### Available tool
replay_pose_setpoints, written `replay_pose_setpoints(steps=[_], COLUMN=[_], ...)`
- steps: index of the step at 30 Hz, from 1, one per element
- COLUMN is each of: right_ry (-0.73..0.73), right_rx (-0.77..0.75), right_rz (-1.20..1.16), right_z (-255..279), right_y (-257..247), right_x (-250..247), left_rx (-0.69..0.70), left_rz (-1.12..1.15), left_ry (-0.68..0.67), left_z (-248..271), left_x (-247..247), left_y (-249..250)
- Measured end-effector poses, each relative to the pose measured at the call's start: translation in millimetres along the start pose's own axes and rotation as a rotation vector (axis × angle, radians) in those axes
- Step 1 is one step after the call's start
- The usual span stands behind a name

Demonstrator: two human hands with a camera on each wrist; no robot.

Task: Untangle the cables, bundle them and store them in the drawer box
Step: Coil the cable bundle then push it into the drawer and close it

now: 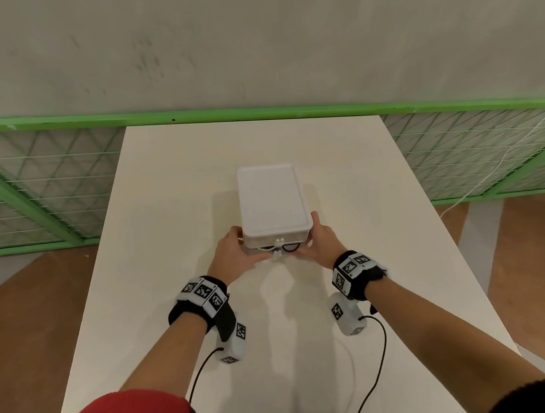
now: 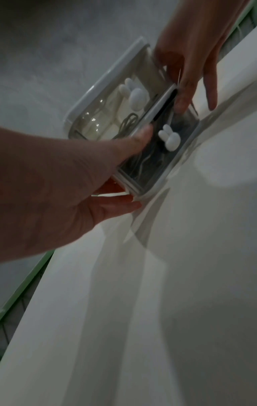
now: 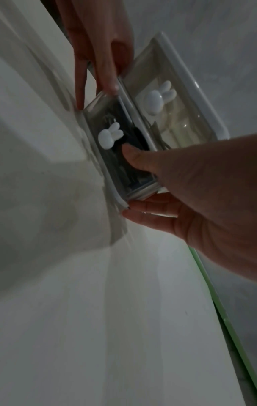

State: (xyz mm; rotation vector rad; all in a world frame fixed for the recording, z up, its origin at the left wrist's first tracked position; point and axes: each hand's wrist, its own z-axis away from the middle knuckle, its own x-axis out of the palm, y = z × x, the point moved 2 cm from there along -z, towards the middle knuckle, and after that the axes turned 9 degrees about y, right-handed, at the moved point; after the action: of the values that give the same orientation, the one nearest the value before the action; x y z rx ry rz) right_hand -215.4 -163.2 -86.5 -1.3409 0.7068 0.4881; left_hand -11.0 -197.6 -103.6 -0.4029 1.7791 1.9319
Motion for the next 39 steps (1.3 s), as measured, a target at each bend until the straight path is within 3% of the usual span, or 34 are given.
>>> replay_pose_setpoints(steps=[9,13,17,23,29,34,39], right_ry=[0.084,0.334,0.231,0.296,0.336,0.285,0.243], right_rx=[0.085,0.221,0.303,0.470,0.426,0.380,0.333], right_rz=[-0.184,-0.165,-0.142,-0.238,-0.120,0.048,0.010], right_z=[18.0,33.4,54.0,38.0,41.4,46.2,58.3], right_y=[5.9,5.5,-6.5,-11.5,-18.9,-23.0,-21.0], right_x=[9.6,21.3,53.8,76.9,70.3,69.6,63.4], left_rx=[-0.085,-0.126,-0.129,-0.126,-0.136,-0.151,-0.133], left_rz=[0.126,0.165,0.166,0.136,0.092,0.135,0.154], left_ry=[0.110,0.081,0.080,0.057,0.067,0.114,0.128], left_z=[5.8,6.2,8.2,6.1,5.5,8.9,10.8], left_x=[8.6,6.3,7.0,5.8,2.3,2.5,5.1], left_y=[1.5,5.4,10.2,11.4,13.3,10.8,7.7])
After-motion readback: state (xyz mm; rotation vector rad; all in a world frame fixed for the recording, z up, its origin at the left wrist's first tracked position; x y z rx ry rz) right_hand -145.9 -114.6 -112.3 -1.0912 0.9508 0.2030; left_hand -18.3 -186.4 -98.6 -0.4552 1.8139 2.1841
